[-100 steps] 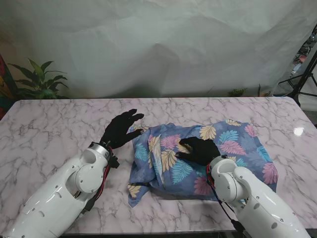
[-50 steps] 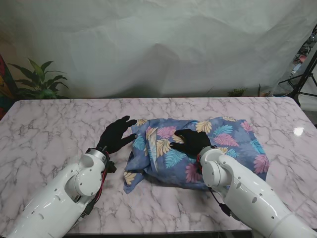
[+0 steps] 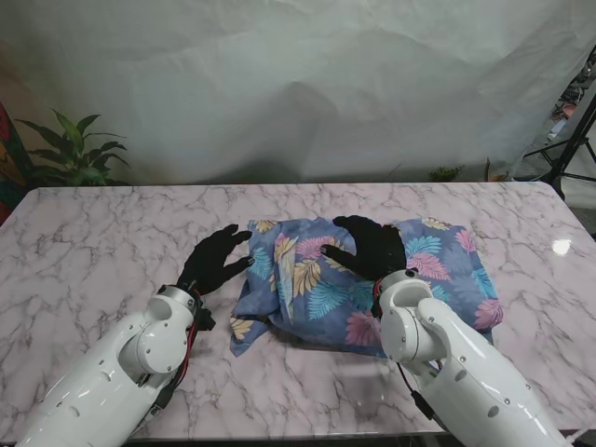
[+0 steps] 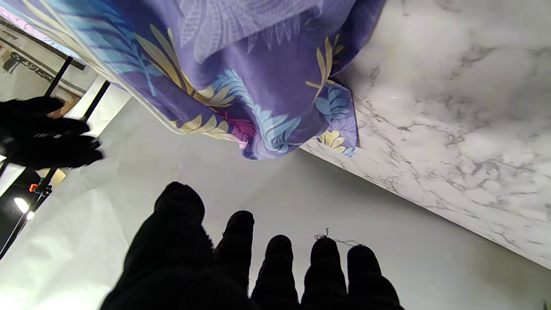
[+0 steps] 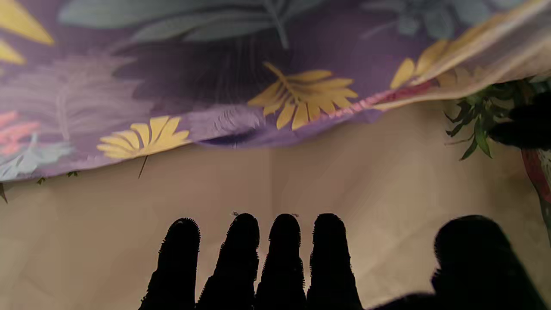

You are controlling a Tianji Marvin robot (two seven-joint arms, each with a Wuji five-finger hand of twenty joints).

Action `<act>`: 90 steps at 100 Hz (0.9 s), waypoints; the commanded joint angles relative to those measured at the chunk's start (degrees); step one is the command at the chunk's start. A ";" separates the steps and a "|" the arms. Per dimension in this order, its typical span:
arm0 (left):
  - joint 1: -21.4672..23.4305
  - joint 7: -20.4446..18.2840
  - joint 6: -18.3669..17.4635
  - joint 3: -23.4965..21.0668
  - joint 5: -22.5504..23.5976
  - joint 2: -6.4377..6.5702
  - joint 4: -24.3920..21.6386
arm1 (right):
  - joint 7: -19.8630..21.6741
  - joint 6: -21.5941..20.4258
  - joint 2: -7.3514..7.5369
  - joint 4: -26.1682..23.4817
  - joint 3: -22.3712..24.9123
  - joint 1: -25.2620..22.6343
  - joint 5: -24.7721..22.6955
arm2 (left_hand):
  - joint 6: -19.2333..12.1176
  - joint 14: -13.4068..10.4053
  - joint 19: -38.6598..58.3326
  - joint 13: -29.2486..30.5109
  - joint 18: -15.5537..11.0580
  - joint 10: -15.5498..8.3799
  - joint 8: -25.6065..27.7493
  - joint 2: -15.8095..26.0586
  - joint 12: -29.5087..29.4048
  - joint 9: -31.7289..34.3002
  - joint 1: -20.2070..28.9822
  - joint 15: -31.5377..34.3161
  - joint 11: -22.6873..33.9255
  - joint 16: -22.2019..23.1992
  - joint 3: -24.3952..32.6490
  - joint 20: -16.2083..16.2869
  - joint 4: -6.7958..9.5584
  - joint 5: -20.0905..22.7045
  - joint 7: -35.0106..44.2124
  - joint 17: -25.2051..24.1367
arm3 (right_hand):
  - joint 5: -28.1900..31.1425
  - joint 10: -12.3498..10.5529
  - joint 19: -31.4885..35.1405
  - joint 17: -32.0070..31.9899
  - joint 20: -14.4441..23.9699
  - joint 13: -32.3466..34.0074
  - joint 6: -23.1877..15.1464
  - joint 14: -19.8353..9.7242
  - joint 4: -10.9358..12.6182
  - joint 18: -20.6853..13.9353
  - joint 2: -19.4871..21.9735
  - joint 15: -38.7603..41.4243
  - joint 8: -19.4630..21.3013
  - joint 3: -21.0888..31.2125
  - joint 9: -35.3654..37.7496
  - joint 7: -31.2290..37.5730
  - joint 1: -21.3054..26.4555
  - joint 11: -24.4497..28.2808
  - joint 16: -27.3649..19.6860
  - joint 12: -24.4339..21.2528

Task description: Put a pillowcase on a pillow

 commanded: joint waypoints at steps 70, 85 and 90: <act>0.98 -5.40 5.62 0.55 -2.17 0.32 -2.64 | 6.55 0.36 2.91 -19.73 18.76 -27.25 -12.05 | 0.23 -1.49 -13.03 -3.34 -1.43 -0.87 -2.60 4.43 -11.51 -3.57 -8.51 -8.69 -5.74 -9.31 -1.75 -11.92 0.11 -3.09 -7.48 0.36 | -1.17 1.91 -12.52 -1.74 -4.89 -7.02 3.91 -0.85 0.62 -2.98 0.62 -6.03 -7.10 2.04 -2.22 -12.09 -6.65 -11.49 -3.55 -4.99; 2.15 -6.00 6.37 -0.48 -0.96 0.64 -3.90 | 3.61 0.62 2.58 -17.27 18.46 -27.54 -10.34 | 0.21 -1.86 -13.16 -3.43 -1.75 -1.12 -2.72 4.31 -12.44 -3.65 -8.58 -9.05 -6.10 -10.20 -1.77 -12.73 0.12 -3.21 -7.67 0.36 | -0.23 2.40 -13.30 -1.23 -4.47 -6.38 4.22 -0.88 0.52 -3.18 0.11 -5.98 -6.45 2.18 -2.12 -13.29 -6.56 -11.65 -3.61 -4.92; 2.52 -6.27 6.54 -0.82 -0.49 0.76 -4.30 | 4.89 0.19 2.77 -17.70 18.95 -27.94 -10.46 | 0.27 -1.77 -13.17 -3.46 -1.71 -0.95 -2.74 4.25 -12.62 -3.69 -8.60 -9.09 -6.11 -10.43 -1.77 -12.94 0.13 -3.20 -7.70 0.38 | -0.28 2.13 -14.55 -1.44 -4.38 -7.44 4.40 -1.19 0.50 -3.58 1.22 -6.48 -6.83 1.81 -2.33 -15.94 -6.97 -13.74 -3.84 -5.94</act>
